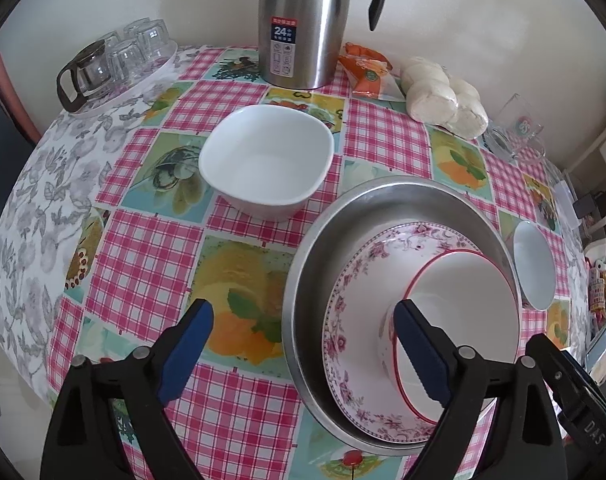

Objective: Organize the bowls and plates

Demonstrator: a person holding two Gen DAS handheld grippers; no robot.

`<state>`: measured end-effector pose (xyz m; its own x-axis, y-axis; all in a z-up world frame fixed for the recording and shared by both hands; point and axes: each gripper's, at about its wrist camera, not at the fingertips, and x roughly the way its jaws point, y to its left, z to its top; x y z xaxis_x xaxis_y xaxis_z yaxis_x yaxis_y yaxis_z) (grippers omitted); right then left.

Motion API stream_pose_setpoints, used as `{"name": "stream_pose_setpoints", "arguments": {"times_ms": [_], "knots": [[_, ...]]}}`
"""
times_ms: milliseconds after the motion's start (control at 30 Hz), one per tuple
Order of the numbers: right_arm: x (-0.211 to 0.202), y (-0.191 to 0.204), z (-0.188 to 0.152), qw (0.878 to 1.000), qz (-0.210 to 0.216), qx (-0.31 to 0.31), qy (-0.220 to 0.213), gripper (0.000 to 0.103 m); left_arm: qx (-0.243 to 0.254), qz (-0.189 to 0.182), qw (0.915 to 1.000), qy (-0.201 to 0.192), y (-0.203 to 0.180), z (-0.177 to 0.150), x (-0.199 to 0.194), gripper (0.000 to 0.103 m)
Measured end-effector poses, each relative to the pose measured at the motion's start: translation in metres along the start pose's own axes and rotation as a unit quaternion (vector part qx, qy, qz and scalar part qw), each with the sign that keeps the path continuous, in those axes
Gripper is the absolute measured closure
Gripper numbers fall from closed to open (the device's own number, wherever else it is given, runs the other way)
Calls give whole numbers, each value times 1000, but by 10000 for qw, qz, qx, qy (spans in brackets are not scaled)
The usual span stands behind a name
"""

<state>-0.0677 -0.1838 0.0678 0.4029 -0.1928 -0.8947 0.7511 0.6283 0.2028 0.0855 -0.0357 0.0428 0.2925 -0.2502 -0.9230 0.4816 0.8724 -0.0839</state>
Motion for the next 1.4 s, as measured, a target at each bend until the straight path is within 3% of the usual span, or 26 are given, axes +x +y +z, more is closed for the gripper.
{"name": "stream_pose_setpoints", "arguments": {"times_ms": [667, 1400], "knots": [[-9, 9, 2, 9998, 30, -133, -151, 0, -485, -224, 9983, -233, 27, 6, -18, 10], [-20, 88, -13, 9935, -62, -960, -609, 0, -1068, 427, 9925, -422, 96, 8, -31, 10]]}}
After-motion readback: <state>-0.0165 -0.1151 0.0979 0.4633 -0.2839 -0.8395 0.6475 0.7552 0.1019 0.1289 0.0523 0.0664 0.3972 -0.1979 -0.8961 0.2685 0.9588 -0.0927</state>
